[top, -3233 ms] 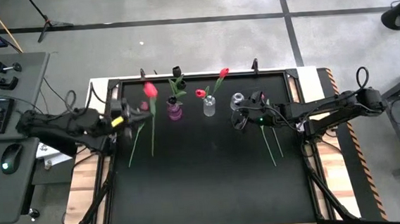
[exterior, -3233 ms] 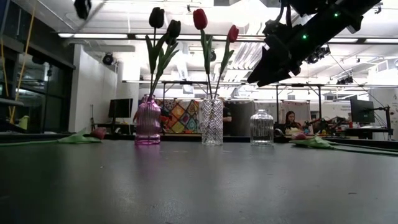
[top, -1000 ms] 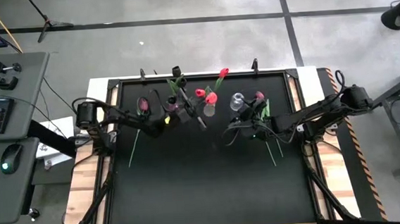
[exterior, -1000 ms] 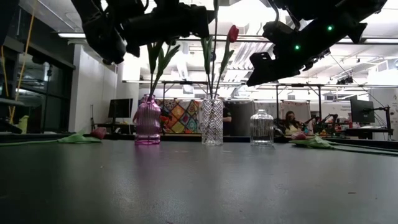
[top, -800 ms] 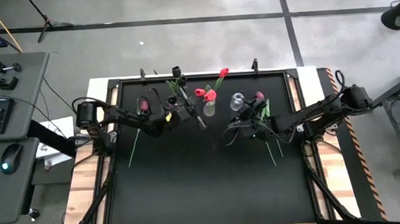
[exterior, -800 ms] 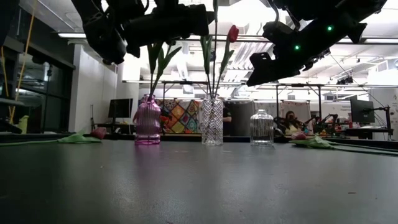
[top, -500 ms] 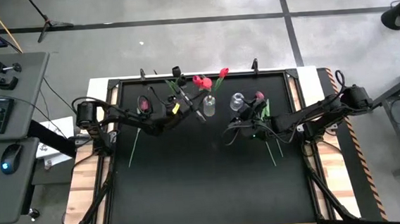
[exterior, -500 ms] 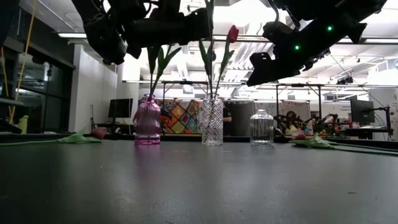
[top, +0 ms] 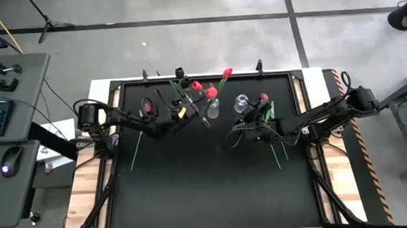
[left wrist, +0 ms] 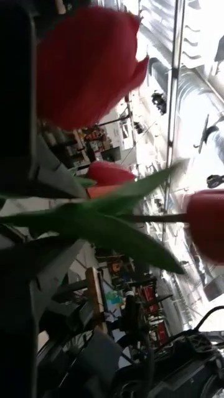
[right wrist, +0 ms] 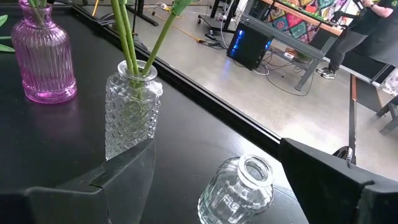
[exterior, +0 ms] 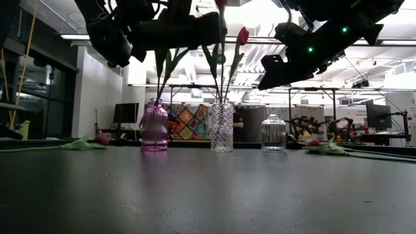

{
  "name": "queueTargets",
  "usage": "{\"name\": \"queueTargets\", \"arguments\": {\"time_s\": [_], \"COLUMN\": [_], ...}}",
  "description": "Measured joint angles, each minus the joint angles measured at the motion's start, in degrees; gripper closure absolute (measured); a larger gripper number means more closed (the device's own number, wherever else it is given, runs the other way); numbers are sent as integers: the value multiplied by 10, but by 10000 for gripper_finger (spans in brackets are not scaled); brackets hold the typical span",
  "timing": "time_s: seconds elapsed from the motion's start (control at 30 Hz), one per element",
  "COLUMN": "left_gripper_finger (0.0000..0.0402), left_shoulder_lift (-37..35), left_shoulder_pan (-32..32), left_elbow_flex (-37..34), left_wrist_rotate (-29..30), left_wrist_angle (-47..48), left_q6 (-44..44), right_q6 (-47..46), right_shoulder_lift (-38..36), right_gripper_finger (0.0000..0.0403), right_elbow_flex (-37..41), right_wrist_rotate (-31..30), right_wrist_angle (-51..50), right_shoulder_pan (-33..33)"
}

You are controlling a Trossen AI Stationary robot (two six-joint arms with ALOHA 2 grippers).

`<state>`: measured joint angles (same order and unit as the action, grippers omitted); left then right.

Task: Sort flowers into vase by color
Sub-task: Put the pink tulip into the left transparent vase, then put the center red tulip into the right transparent vase

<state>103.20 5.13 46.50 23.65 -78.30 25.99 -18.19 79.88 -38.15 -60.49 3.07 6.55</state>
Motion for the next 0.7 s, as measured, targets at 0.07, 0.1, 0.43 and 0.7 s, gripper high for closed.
{"name": "queueTargets", "arguments": {"time_s": [0.07, 0.1, 0.43, 0.7], "left_gripper_finger": [286, 274, 189, 163], "left_shoulder_lift": [0, 0, 0, 0], "left_shoulder_pan": [0, 0, -40, -103], "left_elbow_flex": [0, 0, 0, 0], "left_wrist_rotate": [0, 0, 112, 231], "left_wrist_angle": [8, 10, 22, 23], "left_q6": [-7, -12, -4, 72], "right_q6": [0, 0, -10, -10], "right_shoulder_lift": [0, 0, 0, 0], "right_gripper_finger": [73, 73, 73, 73], "right_elbow_flex": [0, 0, 0, 0], "right_wrist_rotate": [0, 0, 0, 0], "right_wrist_angle": [0, 0, -4, -4], "right_shoulder_pan": [0, 0, 0, 0]}}
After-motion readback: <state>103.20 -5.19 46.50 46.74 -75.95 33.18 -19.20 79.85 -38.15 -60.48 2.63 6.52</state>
